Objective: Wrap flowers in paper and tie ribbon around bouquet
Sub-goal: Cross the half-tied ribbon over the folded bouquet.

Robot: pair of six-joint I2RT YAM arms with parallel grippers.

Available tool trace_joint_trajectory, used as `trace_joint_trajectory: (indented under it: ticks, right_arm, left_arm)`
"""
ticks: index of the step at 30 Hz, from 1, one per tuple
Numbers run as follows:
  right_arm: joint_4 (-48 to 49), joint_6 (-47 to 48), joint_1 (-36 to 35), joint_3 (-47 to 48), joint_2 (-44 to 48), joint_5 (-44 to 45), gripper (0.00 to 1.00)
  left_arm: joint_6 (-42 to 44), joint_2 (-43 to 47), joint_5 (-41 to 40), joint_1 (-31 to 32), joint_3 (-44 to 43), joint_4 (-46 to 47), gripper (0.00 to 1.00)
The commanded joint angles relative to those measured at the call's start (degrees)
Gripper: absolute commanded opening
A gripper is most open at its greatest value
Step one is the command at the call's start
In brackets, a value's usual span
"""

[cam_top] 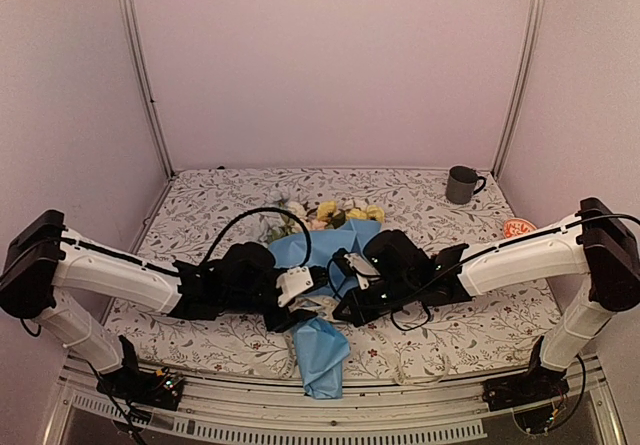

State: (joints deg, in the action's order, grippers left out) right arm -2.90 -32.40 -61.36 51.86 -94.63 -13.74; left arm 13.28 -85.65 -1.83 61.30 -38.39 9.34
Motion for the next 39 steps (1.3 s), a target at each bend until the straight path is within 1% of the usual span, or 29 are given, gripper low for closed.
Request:
trace_joint_trajectory:
  ticks: [1, 4, 5, 8, 9, 10, 11, 13, 14, 15, 18, 22, 27, 30, 31, 33, 34, 35, 37, 39]
  right_arm:
    - [2.6, 0.3, 0.2, 1.2, -0.4, -2.7, 0.0]
    - [2.6, 1.1, 0.2, 1.2, 0.0, -3.8, 0.0]
    - [2.6, 1.4, 0.2, 1.1, 0.5, -3.8, 0.03]
    - [2.6, 2.5, 0.8, 1.0, 2.6, -4.8, 0.15]
    - [2.5, 2.8, 1.1, 1.1, 3.4, -5.3, 0.18]
    - [2.5, 3.4, 1.6, 1.1, 4.1, -6.0, 0.18]
    - [2.5, 3.8, 2.1, 1.1, 4.8, -6.6, 0.22]
    - [2.4, 4.2, 3.6, 1.1, 6.0, -8.0, 0.24]
    - [2.4, 4.2, 4.5, 1.1, 6.5, -8.5, 0.25]
    - [2.3, 4.3, 5.5, 1.1, 6.8, -9.0, 0.25]
    - [2.3, 4.5, 7.7, 2.0, 6.8, -10.4, 0.27]
    - [0.2, 5.1, 9.2, 5.7, 2.9, -11.4, 0.26]
    - [-6.8, 8.6, 9.2, 13.3, -5.0, -12.4, 0.22]
    - [-10.2, 10.2, 9.2, 16.0, -8.3, -12.6, 0.2]
    - [-10.8, 10.5, 9.2, 16.5, -8.9, -12.6, 0.2]
    - [-12.5, 11.2, 9.2, 17.0, -10.1, -13.0, 0.2]
    - [-13.4, 11.8, 9.2, 17.0, -10.7, -13.5, 0.17]
    - [-14.4, 12.6, 9.2, 19.1, -11.4, -14.0, 0.15]
    - [-15.9, 13.8, 9.2, 20.3, -12.3, -14.8, 0.14]
    - [-16.8, 14.4, 9.2, 20.8, -12.9, -15.3, 0.14]
  left_arm:
    - [-0.2, -2.2, -1.1, -0.9, -1.0, 1.2, 0.55]
    - [-1.0, -2.8, -1.0, -0.9, -1.2, 1.5, 0.44]
    - [-1.2, -2.9, -0.7, -0.9, -1.2, 1.6, 0.4]
    - [-2.0, -3.0, -0.2, -0.9, -1.0, 2.3, 0.33]
    - [-2.1, -3.0, -0.1, -0.9, -1.0, 2.5, 0.3]
    - [-2.3, -3.1, -0.1, -0.9, -0.9, 2.6, 0.27]
    - [-2.5, -3.1, -0.1, -0.9, -0.9, 2.8, 0.26]
    - [-3.0, -3.0, -0.4, -0.9, -0.8, 3.2, 0.21]
    - [-3.5, -2.9, -1.0, -0.9, -0.7, 3.5, 0.15]
    - [-3.9, -2.7, -1.6, -0.9, -0.5, 3.9, 0.12]
    - [-4.6, -1.5, -1.3, -0.9, 0.7, 5.7, 0.08]
    - [-5.0, -0.7, -0.8, -0.8, 1.8, 7.0, 0.07]
    - [-5.5, -1.1, -0.5, -0.8, 1.9, 6.9, 0.07]
    - [-6.0, -1.4, -0.6, -0.7, 2.0, 7.0, 0.08]
    - [-6.2, -1.4, -0.8, -0.7, 2.1, 7.3, 0.09]
    - [-6.3, -1.8, -0.6, -0.6, 2.5, 7.7, 0.15]
    - [-6.3, -2.0, -0.5, -0.6, 2.5, 8.0, 0.17]
    - [-6.5, -2.4, -0.7, -0.6, 2.4, 8.0, 0.19]
    - [-6.7, -3.3, -1.4, -0.6, 2.0, 8.0, 0.25]
    - [-7.0, -4.1, -2.4, -0.6, 1.6, 7.9, 0.27]
